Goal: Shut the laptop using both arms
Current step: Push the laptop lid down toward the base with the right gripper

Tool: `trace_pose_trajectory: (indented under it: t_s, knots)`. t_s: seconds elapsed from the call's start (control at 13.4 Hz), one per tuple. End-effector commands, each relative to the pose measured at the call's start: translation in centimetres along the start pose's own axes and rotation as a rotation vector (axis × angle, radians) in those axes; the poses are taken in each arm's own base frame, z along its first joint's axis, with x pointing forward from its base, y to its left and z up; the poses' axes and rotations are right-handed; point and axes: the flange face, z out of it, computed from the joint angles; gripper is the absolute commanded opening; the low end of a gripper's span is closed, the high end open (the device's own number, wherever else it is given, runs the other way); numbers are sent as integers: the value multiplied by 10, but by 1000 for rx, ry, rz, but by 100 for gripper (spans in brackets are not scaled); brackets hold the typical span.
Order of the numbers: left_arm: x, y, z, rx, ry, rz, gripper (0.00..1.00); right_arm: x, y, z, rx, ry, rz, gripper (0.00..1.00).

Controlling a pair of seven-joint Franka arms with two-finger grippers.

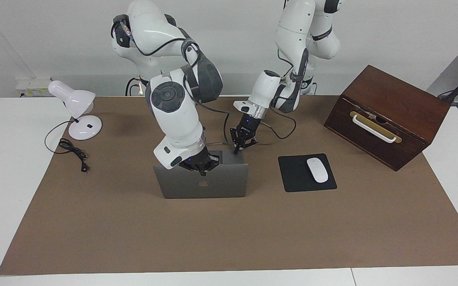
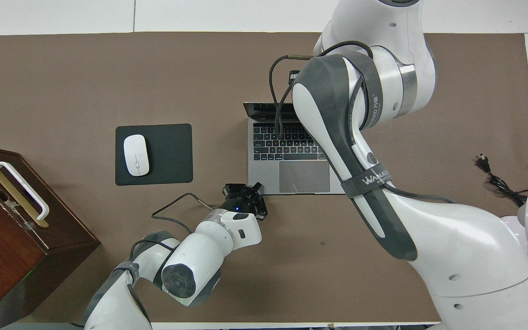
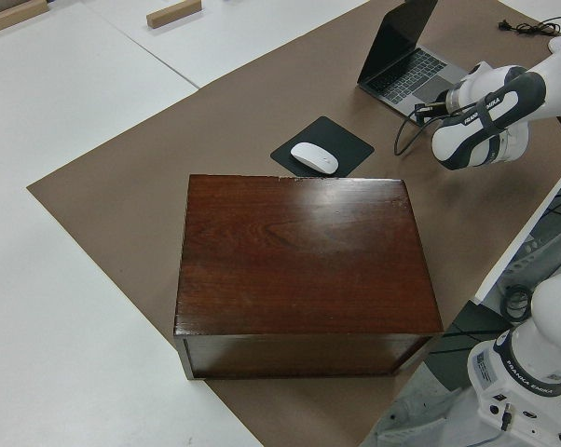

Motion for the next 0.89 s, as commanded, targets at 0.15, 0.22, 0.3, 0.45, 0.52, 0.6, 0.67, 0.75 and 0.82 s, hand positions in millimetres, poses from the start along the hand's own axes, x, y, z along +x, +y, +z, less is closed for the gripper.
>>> trace_pose_trajectory:
  t_s: [0.15,0.22,0.3,0.45,0.52,0.6,0.67,0.75,0.82]
  knots:
    - [-30,-4,4,11,-51,14,0,-13,11,-1,19,-104,1,0]
    - [-33,-4,3,11,-57,14,0,-15,13,3,16,-118,5,0]
    - [-34,-4,3,12,-59,14,0,-16,15,6,13,-130,7,0]
    - [-35,-5,3,13,-60,13,0,-20,17,12,7,-155,13,0]
    - [-35,-5,3,13,-62,13,0,-22,19,18,5,-167,17,0]
    - [-38,-6,3,14,-66,12,0,-23,22,25,0,-180,23,0]
    - [-38,-6,3,14,-66,12,0,-24,25,32,-3,-191,31,0]
    - [-38,-6,2,15,-66,13,0,-25,28,39,-9,-202,36,0]
    - [-39,-7,2,16,-68,15,0,-25,29,45,-8,-205,42,0]
